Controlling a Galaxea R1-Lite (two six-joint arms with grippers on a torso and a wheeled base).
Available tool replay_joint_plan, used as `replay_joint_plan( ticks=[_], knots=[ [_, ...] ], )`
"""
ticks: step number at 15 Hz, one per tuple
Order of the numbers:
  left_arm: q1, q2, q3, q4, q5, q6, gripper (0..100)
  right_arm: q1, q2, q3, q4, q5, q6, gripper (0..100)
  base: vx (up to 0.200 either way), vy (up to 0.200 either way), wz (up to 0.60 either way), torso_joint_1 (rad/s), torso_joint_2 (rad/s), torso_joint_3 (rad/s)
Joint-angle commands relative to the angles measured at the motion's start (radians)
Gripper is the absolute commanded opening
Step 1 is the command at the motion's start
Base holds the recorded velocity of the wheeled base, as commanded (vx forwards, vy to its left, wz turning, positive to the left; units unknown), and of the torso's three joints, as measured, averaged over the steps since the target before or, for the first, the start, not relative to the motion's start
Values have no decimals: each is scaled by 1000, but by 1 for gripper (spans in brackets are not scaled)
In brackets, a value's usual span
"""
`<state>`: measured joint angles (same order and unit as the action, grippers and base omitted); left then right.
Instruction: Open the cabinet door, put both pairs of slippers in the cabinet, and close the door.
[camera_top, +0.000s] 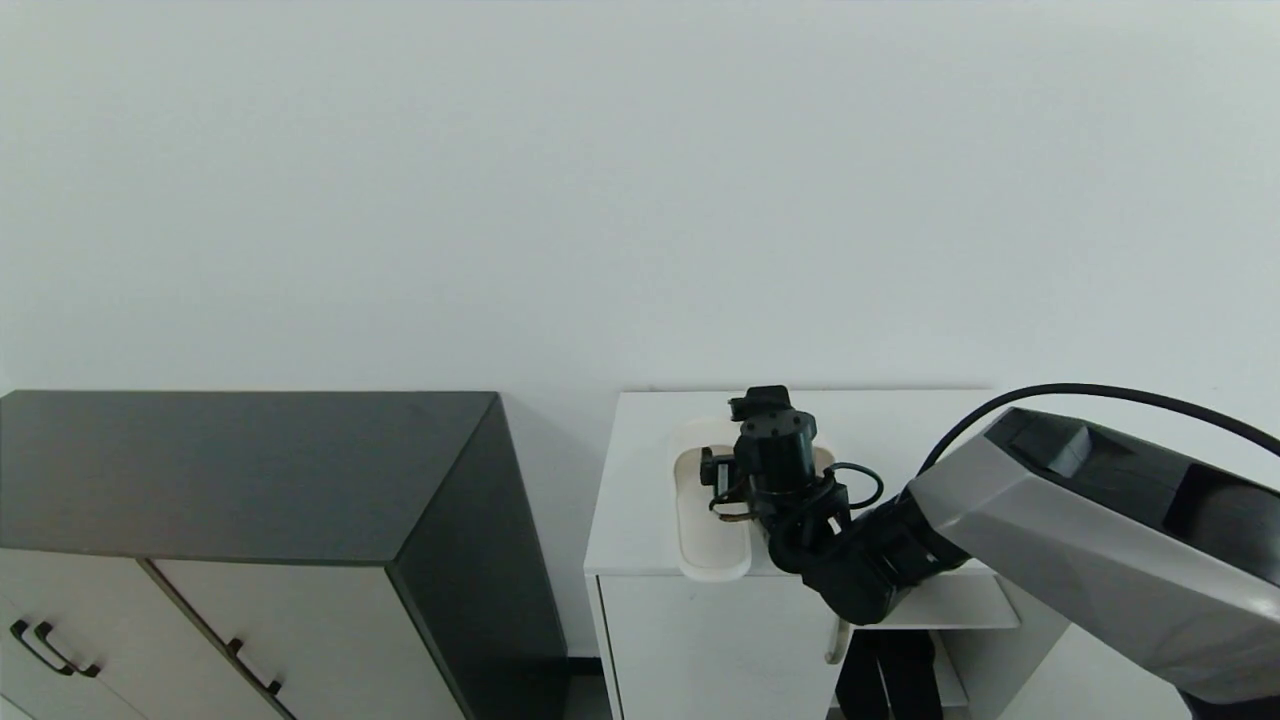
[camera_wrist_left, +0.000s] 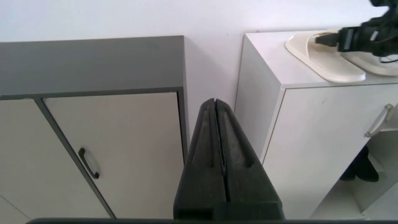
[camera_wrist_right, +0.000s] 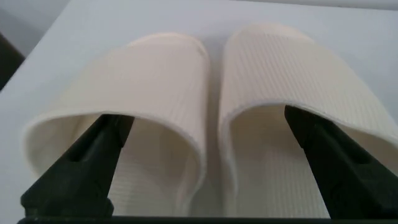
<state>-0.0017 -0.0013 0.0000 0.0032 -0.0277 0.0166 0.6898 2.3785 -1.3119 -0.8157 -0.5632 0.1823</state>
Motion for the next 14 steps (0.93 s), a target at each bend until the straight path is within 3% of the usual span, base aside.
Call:
replay_joint_plan(
  ticks=[1,7,14],
  knots=[
    [0,1,0,0,0,0,0,1,18,-27,7,0,0,0,0,0,0,0,0,0],
    [0,1,0,0,0,0,0,5,-12,-21,15,-4,0,0,0,0,0,0,0,0],
    [0,1,-2,0,0,0,0,62,-297,338,-62,9,5,0,0,0,0,0,0,0]
  ],
)
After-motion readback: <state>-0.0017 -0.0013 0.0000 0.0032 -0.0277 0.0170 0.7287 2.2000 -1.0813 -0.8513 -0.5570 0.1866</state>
